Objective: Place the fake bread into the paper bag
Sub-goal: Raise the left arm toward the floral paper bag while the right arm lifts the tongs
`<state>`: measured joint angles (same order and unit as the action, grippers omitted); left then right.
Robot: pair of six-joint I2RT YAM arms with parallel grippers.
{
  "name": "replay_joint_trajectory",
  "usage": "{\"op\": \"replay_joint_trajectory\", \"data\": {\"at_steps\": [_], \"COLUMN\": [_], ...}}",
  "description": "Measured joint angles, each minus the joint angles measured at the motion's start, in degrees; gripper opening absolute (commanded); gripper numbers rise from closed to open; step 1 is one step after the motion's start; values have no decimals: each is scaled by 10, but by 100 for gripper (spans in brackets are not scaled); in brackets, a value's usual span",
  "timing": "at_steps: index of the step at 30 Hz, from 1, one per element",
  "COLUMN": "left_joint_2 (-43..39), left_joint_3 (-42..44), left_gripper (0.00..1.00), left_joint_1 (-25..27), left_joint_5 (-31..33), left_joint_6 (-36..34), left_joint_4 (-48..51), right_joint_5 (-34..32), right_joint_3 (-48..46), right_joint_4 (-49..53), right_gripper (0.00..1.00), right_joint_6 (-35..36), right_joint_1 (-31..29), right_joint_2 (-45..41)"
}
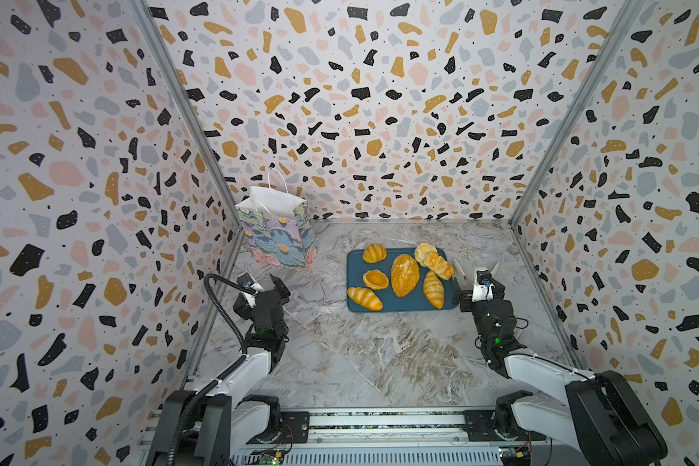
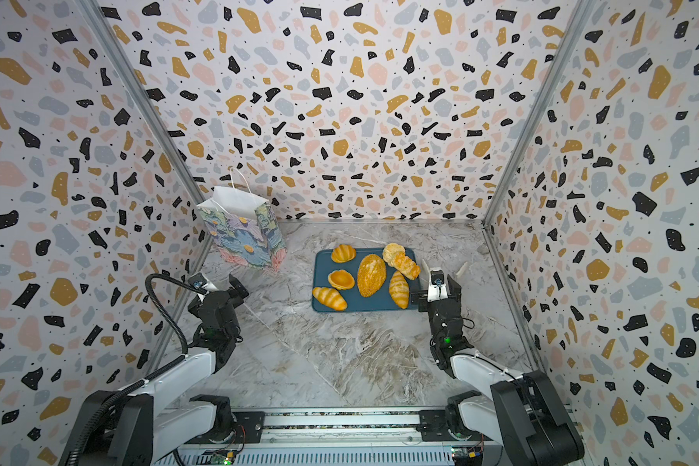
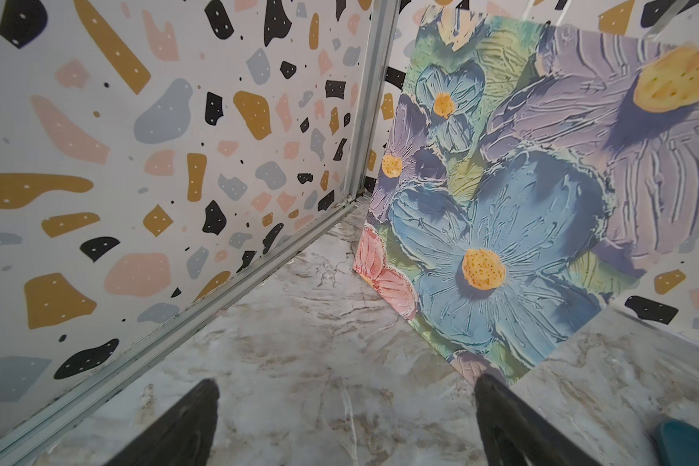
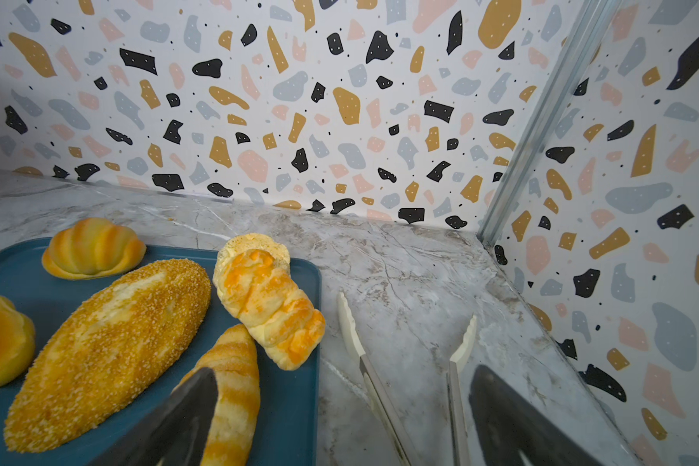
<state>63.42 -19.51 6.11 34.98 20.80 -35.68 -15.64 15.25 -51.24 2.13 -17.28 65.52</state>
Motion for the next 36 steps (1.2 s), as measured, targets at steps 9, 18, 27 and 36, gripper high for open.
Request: {"op": "replay_joint_trajectory", "data": {"at_steps": [9, 18, 27, 36], "left_joint_2": [-13, -20, 7, 10], "left_joint_3": [-71, -139, -281, -411], "left_gripper": [99, 99, 99, 100], "left_joint_1": [0, 0, -1, -1], "left_joint_5": [-38, -73, -81, -95], "left_joint_6": [33, 59, 91, 94], "left_joint_4": [77, 162, 320, 433], "right_joint_5": [40, 71, 94, 110], "right_joint_3": [49, 106, 150, 171], "right_joint_4": [128, 256, 374, 448], "right_gripper": [99, 99, 99, 99], "right_joint_6": [-23, -52, -93, -111], "right_joint_1": [-2, -3, -3, -3], "right_joint_2": [-45, -72, -89, -99]}}
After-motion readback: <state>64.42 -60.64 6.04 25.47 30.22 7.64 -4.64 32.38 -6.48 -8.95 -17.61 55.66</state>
